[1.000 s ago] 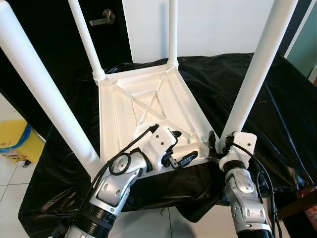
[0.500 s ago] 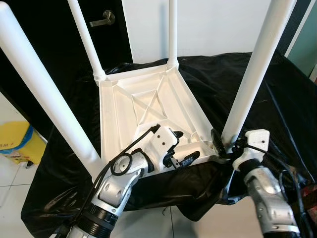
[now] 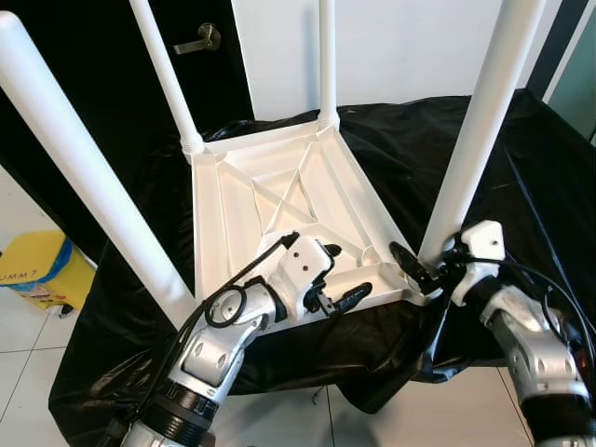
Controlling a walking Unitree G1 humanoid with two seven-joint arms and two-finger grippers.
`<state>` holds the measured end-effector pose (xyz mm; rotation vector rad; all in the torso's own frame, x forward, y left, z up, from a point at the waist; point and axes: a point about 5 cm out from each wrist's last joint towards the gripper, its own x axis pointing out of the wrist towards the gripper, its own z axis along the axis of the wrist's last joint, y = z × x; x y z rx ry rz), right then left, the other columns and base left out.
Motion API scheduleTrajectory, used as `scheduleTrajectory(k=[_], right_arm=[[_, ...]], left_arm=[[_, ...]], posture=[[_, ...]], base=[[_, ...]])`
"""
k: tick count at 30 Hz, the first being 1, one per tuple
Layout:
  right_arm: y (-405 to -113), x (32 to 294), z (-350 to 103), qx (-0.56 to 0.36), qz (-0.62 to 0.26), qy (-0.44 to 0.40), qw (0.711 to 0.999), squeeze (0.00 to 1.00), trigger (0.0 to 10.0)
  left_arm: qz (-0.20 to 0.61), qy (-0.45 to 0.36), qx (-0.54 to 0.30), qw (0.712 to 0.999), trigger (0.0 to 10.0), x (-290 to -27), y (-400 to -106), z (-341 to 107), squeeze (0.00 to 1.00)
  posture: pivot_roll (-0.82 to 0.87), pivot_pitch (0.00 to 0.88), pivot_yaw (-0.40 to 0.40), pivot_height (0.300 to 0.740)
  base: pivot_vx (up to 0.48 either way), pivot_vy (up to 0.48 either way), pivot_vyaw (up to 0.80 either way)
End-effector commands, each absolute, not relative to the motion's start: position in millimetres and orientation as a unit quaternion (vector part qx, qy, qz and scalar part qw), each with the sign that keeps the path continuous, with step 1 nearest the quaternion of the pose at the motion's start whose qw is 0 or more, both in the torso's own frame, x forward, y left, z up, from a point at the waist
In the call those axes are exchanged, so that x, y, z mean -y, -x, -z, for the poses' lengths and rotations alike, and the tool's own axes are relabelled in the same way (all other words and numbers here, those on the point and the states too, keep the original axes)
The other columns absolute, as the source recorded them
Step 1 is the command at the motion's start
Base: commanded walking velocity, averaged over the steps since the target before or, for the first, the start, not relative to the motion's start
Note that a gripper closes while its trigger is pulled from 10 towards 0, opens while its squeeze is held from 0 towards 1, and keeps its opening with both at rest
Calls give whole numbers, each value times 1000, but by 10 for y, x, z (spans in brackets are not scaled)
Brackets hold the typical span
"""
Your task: Building children table
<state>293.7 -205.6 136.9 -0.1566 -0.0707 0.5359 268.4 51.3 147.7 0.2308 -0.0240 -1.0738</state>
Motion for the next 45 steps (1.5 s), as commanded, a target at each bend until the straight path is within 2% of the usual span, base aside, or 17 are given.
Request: scheduleTrajectory(k=[1,3,4,11,17,22,23,33,38,42,44,45], right_arm=[[-2951,2023,-1329,29,-285,71,955,0,8000],[-2951,2023,-1329,29,-285,71,955,0,8000],[-2960,2023,-1330,31,-292,68,954,0,39],[-2950,2017,-1299,25,-308,70,949,0,0],[-2895,2034,-1174,4,-332,83,939,0,0],[-2887,2054,-1131,-1,-325,79,942,0,0],[-2878,2051,-1115,-3,-320,75,944,0,10000],[-2796,1974,-1048,5,-259,28,966,0,10000],[-2716,1873,-940,2,-179,29,983,0,10000],[-2706,1849,-930,3,-155,25,988,0,10000],[-2692,1750,-891,-14,-78,21,997,0,10000],[-2692,1750,-891,-14,-78,21,997,0,10000]], left_arm=[[536,-113,0,837,10000,-511,-2664,-1449,0],[536,-113,0,837,10000,-511,-2664,-1449,0],[536,-113,-3,837,10000,-517,-2697,-1459,0],[542,-104,-12,834,10000,-528,-2744,-1486,0],[577,-88,-35,811,10000,-513,-2639,-1406,0],[575,-81,-29,813,10000,-502,-2628,-1397,0],[573,-80,-26,815,10000,-494,-2633,-1399,0],[560,-74,-16,825,10000,-510,-2657,-1424,0],[545,-76,-10,835,10000,-531,-2640,-1387,0],[542,-78,-8,837,10000,-531,-2636,-1377,0],[531,-84,5,843,10000,-526,-2642,-1383,0],[531,-84,5,843,10000,-526,-2642,-1383,0]], posture=[[-98,32,82,740],[-98,32,82,740],[-94,42,78,740],[-94,50,77,740],[-103,57,83,740],[-112,56,84,740],[-117,59,87,740],[-124,92,90,740],[-126,102,79,740],[-126,102,79,740],[-127,106,62,740],[-127,106,62,740]], base=[[0,0,0],[0,0,0],[0,0,0],[0,0,0],[0,0,0],[0,0,0],[0,0,0],[0,0,0],[0,0,0],[0,0,0],[0,0,0],[0,0,0]])
